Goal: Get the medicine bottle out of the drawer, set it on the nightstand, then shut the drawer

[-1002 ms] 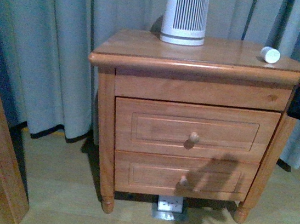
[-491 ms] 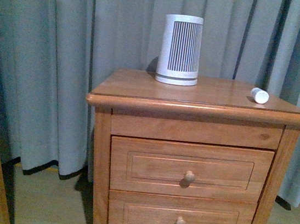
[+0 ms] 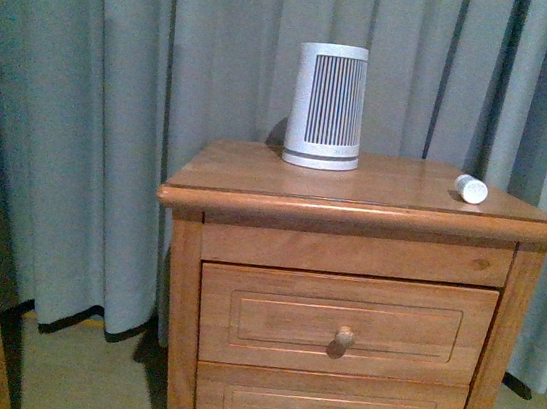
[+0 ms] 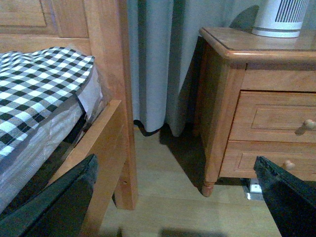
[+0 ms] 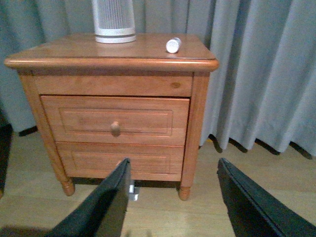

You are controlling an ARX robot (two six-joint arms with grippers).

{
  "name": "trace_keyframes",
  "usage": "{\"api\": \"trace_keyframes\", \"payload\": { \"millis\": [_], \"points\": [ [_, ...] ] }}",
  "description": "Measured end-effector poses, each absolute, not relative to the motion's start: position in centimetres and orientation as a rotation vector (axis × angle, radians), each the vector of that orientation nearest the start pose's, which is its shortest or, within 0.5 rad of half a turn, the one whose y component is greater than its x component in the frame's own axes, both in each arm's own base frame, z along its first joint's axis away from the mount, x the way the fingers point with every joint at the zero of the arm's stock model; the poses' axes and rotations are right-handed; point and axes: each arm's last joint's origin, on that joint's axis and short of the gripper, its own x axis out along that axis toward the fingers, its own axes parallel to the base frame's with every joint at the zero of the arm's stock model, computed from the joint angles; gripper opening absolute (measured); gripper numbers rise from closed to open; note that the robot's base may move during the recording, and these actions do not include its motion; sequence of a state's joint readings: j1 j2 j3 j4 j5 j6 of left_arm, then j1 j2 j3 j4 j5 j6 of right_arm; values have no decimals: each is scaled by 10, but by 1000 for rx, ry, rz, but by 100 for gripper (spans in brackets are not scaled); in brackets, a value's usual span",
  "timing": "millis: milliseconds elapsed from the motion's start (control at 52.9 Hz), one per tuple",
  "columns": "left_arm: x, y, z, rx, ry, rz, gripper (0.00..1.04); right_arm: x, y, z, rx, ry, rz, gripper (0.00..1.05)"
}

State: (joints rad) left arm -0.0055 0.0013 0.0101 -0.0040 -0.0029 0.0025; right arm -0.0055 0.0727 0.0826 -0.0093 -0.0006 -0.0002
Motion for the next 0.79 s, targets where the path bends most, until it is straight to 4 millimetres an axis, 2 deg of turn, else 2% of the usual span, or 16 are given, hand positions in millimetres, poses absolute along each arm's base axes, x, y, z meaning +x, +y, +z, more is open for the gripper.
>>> {"api": "trace_keyframes", "payload": {
  "millis": [284,435,737,794],
  "points": [
    [97,0,166,2,-5,-3,98,98,0,176,0,7,-3,3],
    [97,0,166,2,-5,-3,98,98,0,167,0,1,-1,3],
    [97,0,166,2,-5,-3,98,97,0,168,0,-5,-3,3],
    [97,0,166,2,-5,-3,98,97,0,168,0,-5,-3,10]
  ]
}}
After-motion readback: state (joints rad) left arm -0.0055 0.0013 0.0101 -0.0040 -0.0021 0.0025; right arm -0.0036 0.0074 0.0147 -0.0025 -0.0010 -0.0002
